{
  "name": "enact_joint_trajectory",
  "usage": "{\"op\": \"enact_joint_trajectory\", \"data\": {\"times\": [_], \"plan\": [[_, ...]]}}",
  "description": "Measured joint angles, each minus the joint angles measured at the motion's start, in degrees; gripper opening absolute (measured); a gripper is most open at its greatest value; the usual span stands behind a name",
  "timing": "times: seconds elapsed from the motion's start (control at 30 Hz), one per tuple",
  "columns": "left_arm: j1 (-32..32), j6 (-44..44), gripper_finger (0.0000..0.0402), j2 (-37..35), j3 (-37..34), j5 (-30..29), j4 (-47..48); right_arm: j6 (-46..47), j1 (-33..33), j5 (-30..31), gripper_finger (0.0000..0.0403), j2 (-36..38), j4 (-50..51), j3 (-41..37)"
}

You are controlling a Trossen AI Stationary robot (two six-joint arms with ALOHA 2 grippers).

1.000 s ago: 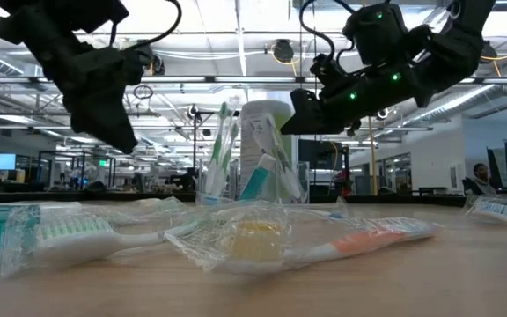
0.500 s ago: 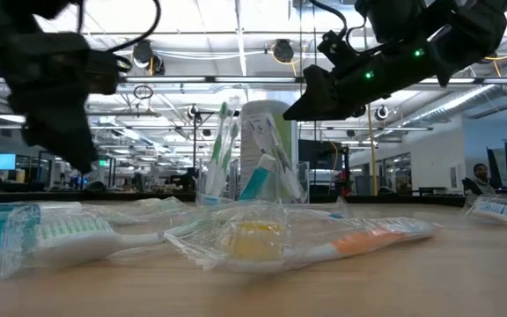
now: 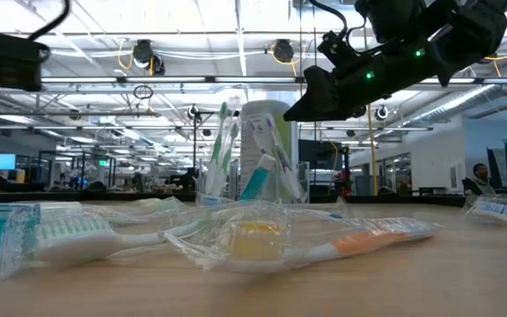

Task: Pick & Place toothbrushing station
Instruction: Put the orange toothbrush into the transparent organizer

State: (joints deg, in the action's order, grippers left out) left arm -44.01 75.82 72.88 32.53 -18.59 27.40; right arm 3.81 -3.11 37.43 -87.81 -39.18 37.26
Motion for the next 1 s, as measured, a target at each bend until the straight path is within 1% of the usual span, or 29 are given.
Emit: {"op": "enact_joint_trajectory", "data": {"times": [0.17,0.4,0.47,0.63,0.73,0.83,1.0], "plan": [[-4.58,2.37,0.0163,4.87,0.00,-2.82,-0.55,0.00,0.00,0.00,0.0183,0.00,0.00,0.00],[-6.48,2.47,0.0163,12.39,0.39,-5.30,-0.02,0.02,0.00,0.00,0.0180,-0.02,0.00,0.02],[-6.77,2.54,0.0163,13.36,0.41,-5.93,0.21,0.04,0.00,0.00,0.0180,-0.02,-0.36,0.02],[-7.01,2.63,0.0160,13.15,0.24,-6.25,1.18,1.02,0.00,0.00,0.0177,-0.04,-0.44,0.02],[-6.97,1.19,0.0136,12.70,0.11,-5.99,1.40,1.73,0.00,0.00,0.0176,-0.04,-0.44,0.02],[-6.93,0.97,0.0098,12.16,0.03,-5.99,1.60,1.62,0.00,-0.56,0.0176,-0.04,-0.44,0.02],[-6.86,0.82,0.0038,10.02,-0.09,-5.93,1.76,1.53,0.02,-3.23,0.0176,-0.04,-0.46,0.04]]}}
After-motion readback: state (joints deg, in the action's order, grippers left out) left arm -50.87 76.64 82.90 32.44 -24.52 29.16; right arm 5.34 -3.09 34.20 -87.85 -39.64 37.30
